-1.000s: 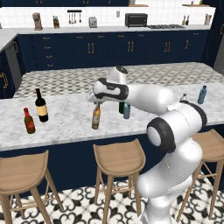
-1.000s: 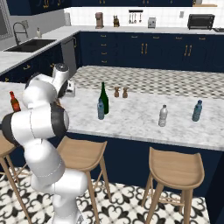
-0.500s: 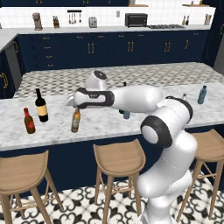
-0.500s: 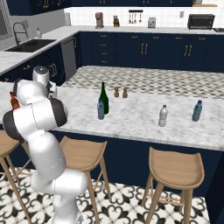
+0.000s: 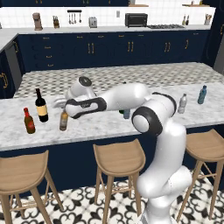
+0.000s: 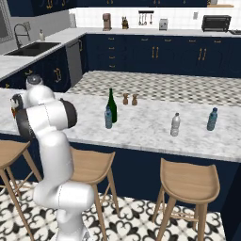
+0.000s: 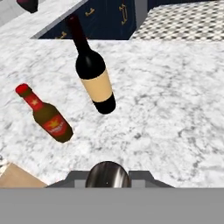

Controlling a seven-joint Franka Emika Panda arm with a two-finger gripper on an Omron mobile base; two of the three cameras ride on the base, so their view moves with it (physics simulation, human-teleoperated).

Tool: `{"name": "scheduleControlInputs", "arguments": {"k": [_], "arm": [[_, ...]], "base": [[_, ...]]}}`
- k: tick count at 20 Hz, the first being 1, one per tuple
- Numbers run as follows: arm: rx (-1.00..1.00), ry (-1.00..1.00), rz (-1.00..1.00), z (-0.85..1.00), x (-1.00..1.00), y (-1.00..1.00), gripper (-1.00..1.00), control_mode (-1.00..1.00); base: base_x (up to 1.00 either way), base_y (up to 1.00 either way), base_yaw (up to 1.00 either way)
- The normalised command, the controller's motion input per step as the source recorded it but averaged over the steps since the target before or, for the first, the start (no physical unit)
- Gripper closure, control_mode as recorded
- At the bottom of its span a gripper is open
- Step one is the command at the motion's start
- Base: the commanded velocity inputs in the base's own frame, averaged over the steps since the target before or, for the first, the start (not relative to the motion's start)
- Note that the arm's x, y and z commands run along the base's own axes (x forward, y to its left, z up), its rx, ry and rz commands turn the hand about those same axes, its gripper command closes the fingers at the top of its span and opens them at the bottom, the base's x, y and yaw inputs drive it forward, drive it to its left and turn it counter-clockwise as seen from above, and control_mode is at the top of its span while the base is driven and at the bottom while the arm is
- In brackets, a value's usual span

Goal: Move the plastic bottles in the middle to the plastics group, and the glass bottles in the middle to the glass group.

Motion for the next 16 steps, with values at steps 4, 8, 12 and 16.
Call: {"name": "scheduleControlInputs", "arguments": {"k": [4,8,12,16], "arm": [[-0.01,0.0,0.0,-0.31,0.31,0.17,1.0,-1.0],[-0.04,0.0,0.0,-0.38,0.25,0.15,1.0,-1.0],[-0.09,0.0,0.0,-0.42,0.06,0.17,1.0,-1.0],[-0.1,0.0,0.0,-0.45,0.0,0.19,1.0,-1.0]], "base": [[0.0,0.0,0.0],[0.0,0.0,0.0],[0.0,0.0,0.0],[0.0,0.0,0.0]]}}
